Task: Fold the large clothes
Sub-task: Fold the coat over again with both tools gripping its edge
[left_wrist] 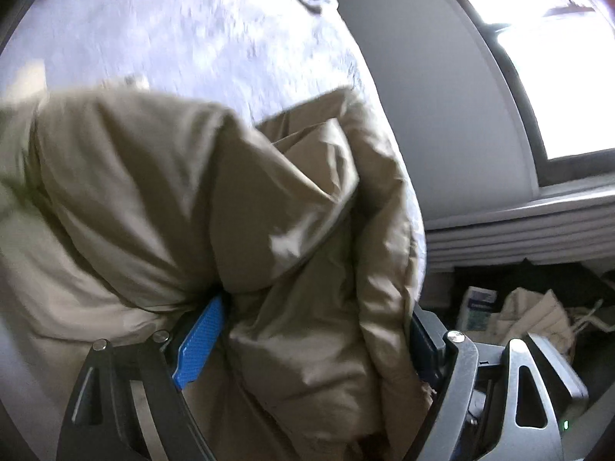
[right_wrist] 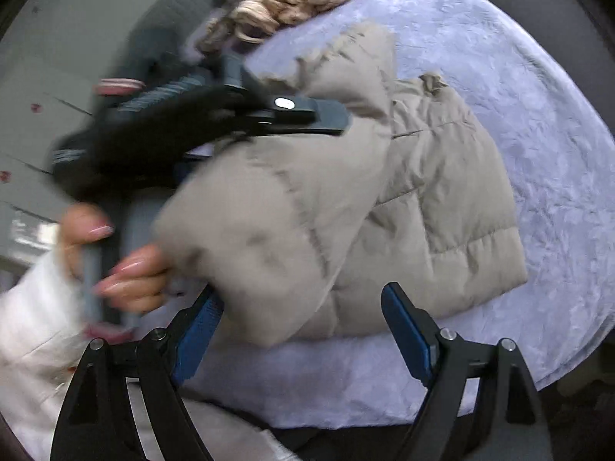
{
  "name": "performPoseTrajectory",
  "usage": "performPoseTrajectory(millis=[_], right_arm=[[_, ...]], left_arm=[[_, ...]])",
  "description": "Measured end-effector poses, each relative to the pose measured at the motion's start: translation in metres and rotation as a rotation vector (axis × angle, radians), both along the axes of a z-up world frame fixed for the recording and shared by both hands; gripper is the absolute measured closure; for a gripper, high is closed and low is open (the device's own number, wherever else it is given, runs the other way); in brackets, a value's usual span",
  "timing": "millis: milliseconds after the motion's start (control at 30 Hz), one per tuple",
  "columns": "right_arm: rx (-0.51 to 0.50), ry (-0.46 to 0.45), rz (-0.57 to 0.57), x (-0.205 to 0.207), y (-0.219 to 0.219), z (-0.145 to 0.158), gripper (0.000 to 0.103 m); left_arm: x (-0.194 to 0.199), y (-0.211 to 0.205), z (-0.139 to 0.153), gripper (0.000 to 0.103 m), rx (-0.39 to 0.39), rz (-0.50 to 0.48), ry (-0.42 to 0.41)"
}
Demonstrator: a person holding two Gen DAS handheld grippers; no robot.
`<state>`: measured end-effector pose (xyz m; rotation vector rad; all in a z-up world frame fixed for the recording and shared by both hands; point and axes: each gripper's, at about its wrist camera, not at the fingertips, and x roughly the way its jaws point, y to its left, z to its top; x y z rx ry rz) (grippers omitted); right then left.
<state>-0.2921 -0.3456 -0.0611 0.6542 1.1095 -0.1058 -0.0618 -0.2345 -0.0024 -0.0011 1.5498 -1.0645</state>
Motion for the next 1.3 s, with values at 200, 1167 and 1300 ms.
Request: performPoseTrajectory(millis=[200, 1167, 1300], right_arm=[[-0.061, 0.057, -0.148, -0.005, -0.029, -0.003, 0.017], [0.104, -0.176, -0.263, 0.022, -0.111, 0.044, 0.024], [0.186, -0.095, -0.196, 0.069, -0.112, 0.011, 0.023]], left_arm=[[0.022, 0.031, 0.037, 0.018, -0.012, 0.131, -0.341], [0.031, 0.037, -0.037, 0.018, 0.241, 0.134, -0.436], [0.033, 0.038, -0.038, 0.015, 0.240, 0.140, -0.435]])
